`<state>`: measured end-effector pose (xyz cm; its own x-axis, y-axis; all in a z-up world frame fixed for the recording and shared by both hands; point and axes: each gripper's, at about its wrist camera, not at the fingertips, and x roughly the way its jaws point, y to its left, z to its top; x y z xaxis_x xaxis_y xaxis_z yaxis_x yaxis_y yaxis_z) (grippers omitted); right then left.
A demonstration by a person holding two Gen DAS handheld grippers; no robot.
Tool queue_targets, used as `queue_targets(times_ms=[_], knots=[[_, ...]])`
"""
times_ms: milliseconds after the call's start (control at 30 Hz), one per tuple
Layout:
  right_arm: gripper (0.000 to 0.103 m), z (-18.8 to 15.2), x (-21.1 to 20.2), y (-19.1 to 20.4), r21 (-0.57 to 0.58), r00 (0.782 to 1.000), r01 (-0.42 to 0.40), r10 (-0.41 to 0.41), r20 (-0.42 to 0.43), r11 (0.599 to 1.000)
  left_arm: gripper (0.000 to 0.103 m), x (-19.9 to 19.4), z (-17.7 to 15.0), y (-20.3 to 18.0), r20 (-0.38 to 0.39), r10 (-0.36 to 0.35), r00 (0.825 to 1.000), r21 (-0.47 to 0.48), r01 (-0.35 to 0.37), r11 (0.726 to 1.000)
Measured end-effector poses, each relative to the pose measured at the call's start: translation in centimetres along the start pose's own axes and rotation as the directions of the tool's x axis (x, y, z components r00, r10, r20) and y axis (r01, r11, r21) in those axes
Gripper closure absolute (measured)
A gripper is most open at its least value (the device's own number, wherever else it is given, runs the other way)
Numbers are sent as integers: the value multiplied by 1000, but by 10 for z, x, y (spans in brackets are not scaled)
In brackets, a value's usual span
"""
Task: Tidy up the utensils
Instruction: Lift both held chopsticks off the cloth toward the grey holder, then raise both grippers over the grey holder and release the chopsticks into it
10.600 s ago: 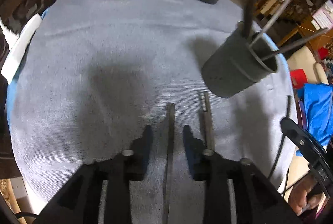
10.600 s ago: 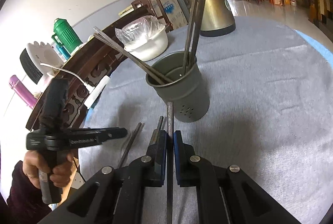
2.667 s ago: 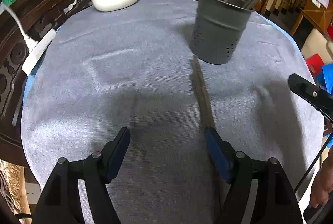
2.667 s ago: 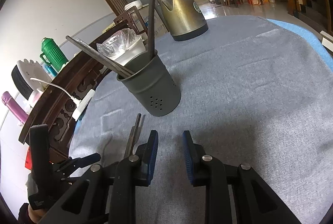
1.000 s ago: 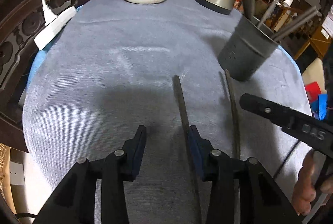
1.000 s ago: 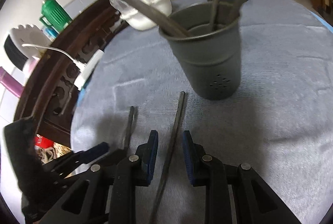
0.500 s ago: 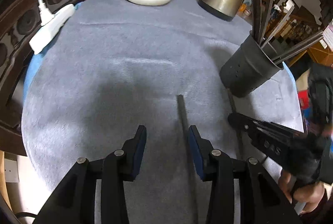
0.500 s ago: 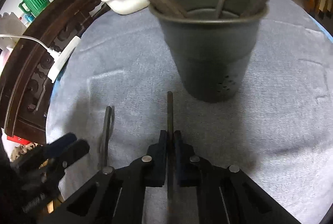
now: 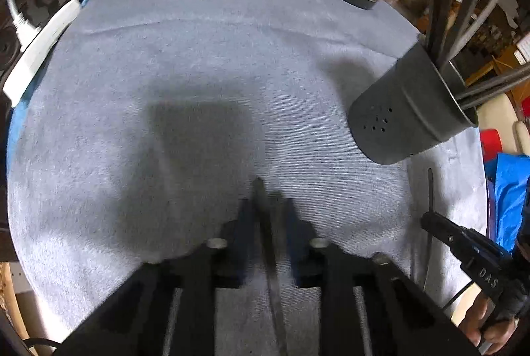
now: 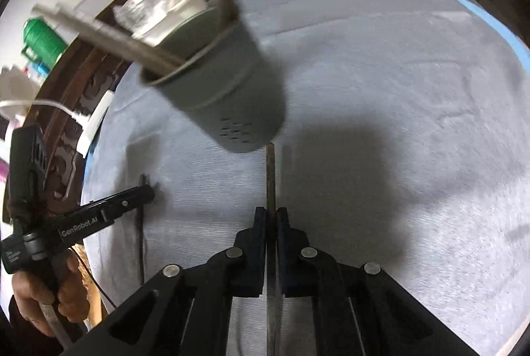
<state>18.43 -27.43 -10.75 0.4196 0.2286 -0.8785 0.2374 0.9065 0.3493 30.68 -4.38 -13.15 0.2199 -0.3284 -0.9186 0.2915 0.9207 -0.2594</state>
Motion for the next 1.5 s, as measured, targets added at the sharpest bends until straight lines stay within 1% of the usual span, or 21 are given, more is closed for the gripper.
queue_targets(times_ms=[33, 133, 200, 267, 333, 400, 467, 533, 567, 600, 700, 767, 800, 867, 900, 933, 1000, 1067, 1267, 1367, 1500], knots=[[97, 0, -1, -5, 10, 1000, 3, -3, 1, 1000, 96, 2, 1, -2, -3, -10, 1000, 5, 10, 1000], [97, 2, -3, -22, 42, 1000, 22, -22, 11, 999, 96, 2, 1, -8, 9, -7, 1000, 19, 7, 1000], [97, 4, -6, -29, 50, 999, 45, -46, 21, 998, 96, -2, 0, -14, 16, -32, 999, 31, 31, 999], [96, 7, -7, -31, 49, 997, 72, -73, 21, 996, 96, -2, -2, -18, 11, -20, 1000, 45, 20, 999], [95, 10, -6, -35, 58, 998, 61, -61, 3, 996, 96, 1, -1, -18, 0, 13, 1000, 56, -13, 998], [95, 13, -5, -37, 61, 998, 55, -54, -12, 997, 94, 7, -2, -17, -21, 22, 1000, 53, -20, 998], [95, 16, -3, -37, 54, 998, 58, -57, -28, 997, 88, 9, -2, -16, -23, 3, 1000, 46, -2, 999], [95, 21, 0, -36, 65, 998, 49, -47, -40, 997, 67, 6, -2, -14, -25, -15, 1000, 41, 16, 999], [95, 23, 1, -36, 69, 998, 49, -47, -42, 996, 63, 7, 0, -15, -20, -4, 1000, 45, 5, 999], [95, 26, 3, -36, 74, 997, 59, -56, -44, 996, 61, 7, 0, -16, -17, 17, 1000, 53, -16, 998], [93, 25, 9, -33, 77, 996, 79, -75, -54, 994, 61, 6, 0, -14, -24, 25, 999, 56, -24, 998], [93, 28, 15, -30, 63, 995, 95, -92, -50, 994, 61, 10, 0, -19, -24, 42, 999, 83, -40, 996], [93, 29, 16, -29, 62, 994, 97, -94, -49, 993, 62, 10, -1, -22, -22, 47, 999, 89, -45, 995], [93, 31, 18, -27, 59, 994, 103, -100, -46, 993, 78, 17, 2, -29, -19, 53, 998, 97, -51, 994], [94, 31, 19, -26, 50, 994, 107, -105, -44, 993, 91, 17, 0, -30, -20, 57, 998, 100, -55, 993], [95, 31, 20, -25, 38, 993, 115, -113, -42, 993, 96, 18, 0, -29, -17, 59, 998, 95, -57, 994], [96, 31, 20, -23, 26, 992, 119, -118, -38, 993, 96, 20, 3, -27, -17, 39, 999, 71, -38, 997], [97, 28, 17, -20, 12, 993, 114, -113, -29, 993, 97, 17, 1, -27, 3, 18, 1000, 56, -18, 998], [97, 23, -15, -15, -6, 999, 21, -20, 49, 1000, 97, -21, -2, -36, 98, -10, 995, 76, 2, 997], [97, 22, -35, -6, -38, 994, -19, 23, 103, 999, 97, -47, -4, -44, 160, -33, 986, 99, 17, 995], [97, 19, -65, 6, -85, 983, -47, 61, 171, 995, 97, -83, -3, -56, 240, -70, 968, 122, 41, 992]])
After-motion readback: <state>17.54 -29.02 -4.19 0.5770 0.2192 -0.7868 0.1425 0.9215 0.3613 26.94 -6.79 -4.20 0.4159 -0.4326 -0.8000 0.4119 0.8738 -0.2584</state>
